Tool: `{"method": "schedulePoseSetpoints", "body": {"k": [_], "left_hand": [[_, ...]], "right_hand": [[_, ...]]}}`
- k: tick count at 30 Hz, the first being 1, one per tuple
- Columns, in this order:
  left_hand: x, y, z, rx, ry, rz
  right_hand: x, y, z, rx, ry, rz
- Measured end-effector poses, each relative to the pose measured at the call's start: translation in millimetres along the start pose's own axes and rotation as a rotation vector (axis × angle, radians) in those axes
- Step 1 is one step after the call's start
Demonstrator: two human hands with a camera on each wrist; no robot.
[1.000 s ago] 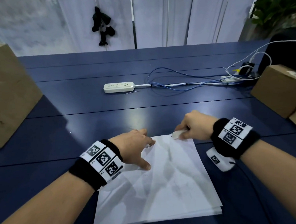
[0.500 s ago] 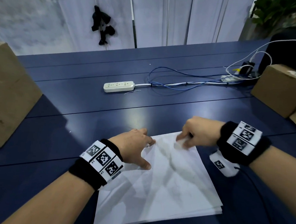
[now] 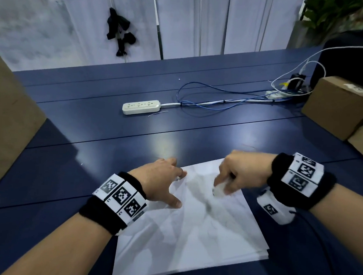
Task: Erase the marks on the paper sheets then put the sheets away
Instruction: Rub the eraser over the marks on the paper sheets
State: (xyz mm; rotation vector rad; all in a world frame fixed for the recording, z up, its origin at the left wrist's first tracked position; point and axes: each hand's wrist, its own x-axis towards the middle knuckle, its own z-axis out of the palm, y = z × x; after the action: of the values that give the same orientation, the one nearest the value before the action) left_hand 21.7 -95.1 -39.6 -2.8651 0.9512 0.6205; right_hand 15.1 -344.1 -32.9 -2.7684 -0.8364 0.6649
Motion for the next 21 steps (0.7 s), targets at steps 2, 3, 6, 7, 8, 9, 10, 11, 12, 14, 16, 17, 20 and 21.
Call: {"method": "schedulePoseSetpoints", "body": {"k": [2,3,6,7,8,9,10,11,12,14,16,17,20,21], "left_hand": [[0.4,0.6,-0.2,0.004,-0.004,0.000],[0.4,0.8,-0.5,0.007,-0.004,0.001],[-0.5,1.5,-1.5,0.012,-0.009,-0.002],[-0.7,1.5,-1.8,0.012,-0.010,-0.004],[-0.7,1.4,-1.8,0.012,-0.010,-0.005],[-0.6,1.2,-1.6,0.009,-0.010,-0.007],[-0.3,0.8,-1.2,0.007,-0.009,-0.008],[-0.1,0.6,-1.0,0.006,-0.010,-0.008],[0.1,0.0,-1.1,0.006,-0.012,-0.009],[0.4,0.4,-1.5,0.009,-0.019,-0.011],[0.5,1.2,-1.6,0.011,-0.026,-0.013],[0.5,1.6,-1.8,0.009,-0.029,-0.015],[-0.2,2.0,-2.0,0.010,-0.027,-0.018],[-0.2,1.9,-1.9,0.010,-0.027,-0.019]], "right_hand": [[-1.2,-1.2,0.0,0.059,-0.056,0.008],[3.1,1.2,-2.6,0.043,-0.013,0.024],[20.5,12.3,-13.7,-0.037,0.213,0.062],[24.3,16.0,-15.2,-0.046,0.253,0.074],[24.7,17.1,-16.1,-0.044,0.260,0.081],[22.3,18.6,-14.3,-0.038,0.237,0.077],[16.9,18.1,-12.1,-0.024,0.178,0.065],[10.8,17.2,-8.3,0.008,0.089,0.049],[5.0,13.8,-5.0,0.057,-0.014,0.028],[-1.8,9.9,-1.1,0.138,-0.123,0.015],[4.3,11.6,-4.7,0.102,-0.038,0.034],[10.9,15.6,-7.8,0.070,0.046,0.056],[24.7,24.3,-14.1,-0.001,0.223,0.089],[23.7,23.8,-13.9,-0.012,0.227,0.089]]}}
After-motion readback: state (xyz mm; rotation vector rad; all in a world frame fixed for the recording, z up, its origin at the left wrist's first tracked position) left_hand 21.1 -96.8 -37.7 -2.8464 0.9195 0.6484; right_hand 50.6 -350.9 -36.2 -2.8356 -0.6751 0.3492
